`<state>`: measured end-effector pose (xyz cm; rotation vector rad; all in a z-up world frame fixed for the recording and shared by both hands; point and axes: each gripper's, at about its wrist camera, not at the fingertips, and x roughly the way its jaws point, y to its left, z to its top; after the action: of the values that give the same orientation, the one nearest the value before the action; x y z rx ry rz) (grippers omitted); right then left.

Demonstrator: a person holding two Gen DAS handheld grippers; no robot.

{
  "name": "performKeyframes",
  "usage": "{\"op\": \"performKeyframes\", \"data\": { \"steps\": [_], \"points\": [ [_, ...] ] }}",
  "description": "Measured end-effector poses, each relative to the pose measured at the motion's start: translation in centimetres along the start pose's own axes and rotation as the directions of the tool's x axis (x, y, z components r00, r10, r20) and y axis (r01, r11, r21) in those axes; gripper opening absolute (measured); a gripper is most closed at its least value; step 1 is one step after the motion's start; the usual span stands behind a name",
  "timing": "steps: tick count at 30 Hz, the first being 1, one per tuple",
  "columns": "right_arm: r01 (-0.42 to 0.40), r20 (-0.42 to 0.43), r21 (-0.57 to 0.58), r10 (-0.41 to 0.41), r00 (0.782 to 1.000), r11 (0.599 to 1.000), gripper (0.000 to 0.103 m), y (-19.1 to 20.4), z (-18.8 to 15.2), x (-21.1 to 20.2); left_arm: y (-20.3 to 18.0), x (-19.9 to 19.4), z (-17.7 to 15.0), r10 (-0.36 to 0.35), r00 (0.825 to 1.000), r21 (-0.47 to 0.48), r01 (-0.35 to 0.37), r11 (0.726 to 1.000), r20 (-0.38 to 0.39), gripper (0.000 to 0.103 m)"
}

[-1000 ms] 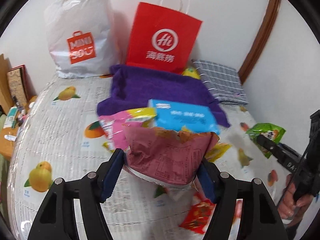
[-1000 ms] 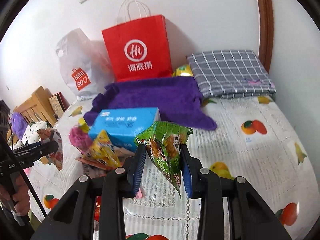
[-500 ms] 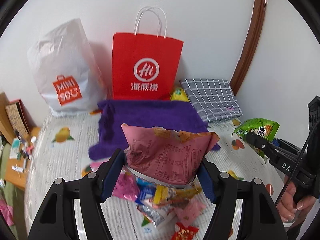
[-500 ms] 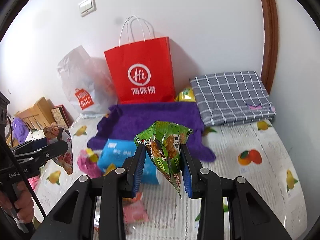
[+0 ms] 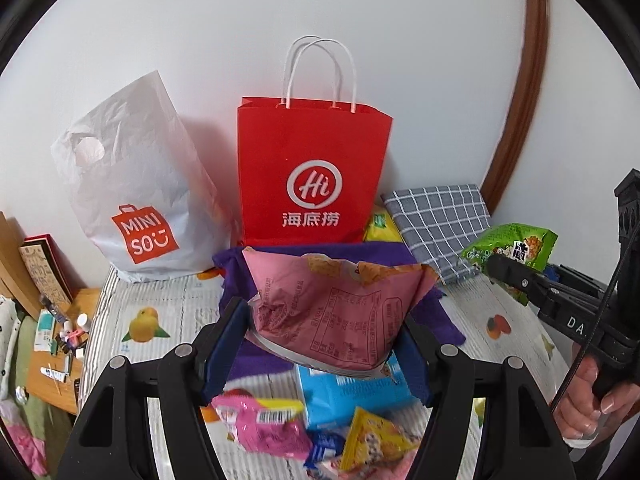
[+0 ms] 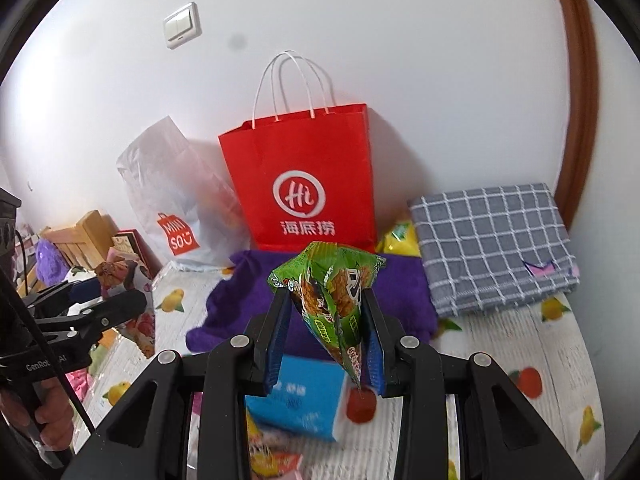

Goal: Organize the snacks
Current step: 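Carry the green packet and pink wrapper with both tools over the purple towel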

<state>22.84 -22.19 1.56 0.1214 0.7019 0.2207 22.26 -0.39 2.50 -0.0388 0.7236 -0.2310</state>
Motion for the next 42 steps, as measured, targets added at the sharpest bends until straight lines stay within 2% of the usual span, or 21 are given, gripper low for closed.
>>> {"op": "performKeyframes", "data": {
  "steps": [15, 24, 28, 42],
  "points": [
    [-0.034, 0.007, -0.015, 0.034, 0.999, 0.999, 0.035, -0.1, 3.5, 4.6, 2.1, 4.5, 2.5, 0.010, 0.999, -0.022, -0.011, 1.000, -0.031, 0.068],
    [-0.055, -0.006, -0.010, 0.055, 0.998, 0.998, 0.035, -0.5, 4.3, 7.8, 3.3, 7.2, 2.8, 0.018, 0.998, -0.030, -0.020, 0.999, -0.055, 0.068],
    [-0.043, -0.043, -0.015, 0.042, 0.998, 0.999, 0.035, -0.9, 4.2, 9.9, 3.7, 8.9, 3.1, 0.018, 0.996, -0.031, -0.021, 0.999, -0.084, 0.068],
    [0.030, -0.107, -0.009, -0.031, 0.994, 1.000, 0.035, -3.6, 3.3, 13.1, 3.7, 13.3, 3.4, 0.041, 0.987, 0.043, -0.035, 0.998, -0.157, 0.068]
  ]
}}
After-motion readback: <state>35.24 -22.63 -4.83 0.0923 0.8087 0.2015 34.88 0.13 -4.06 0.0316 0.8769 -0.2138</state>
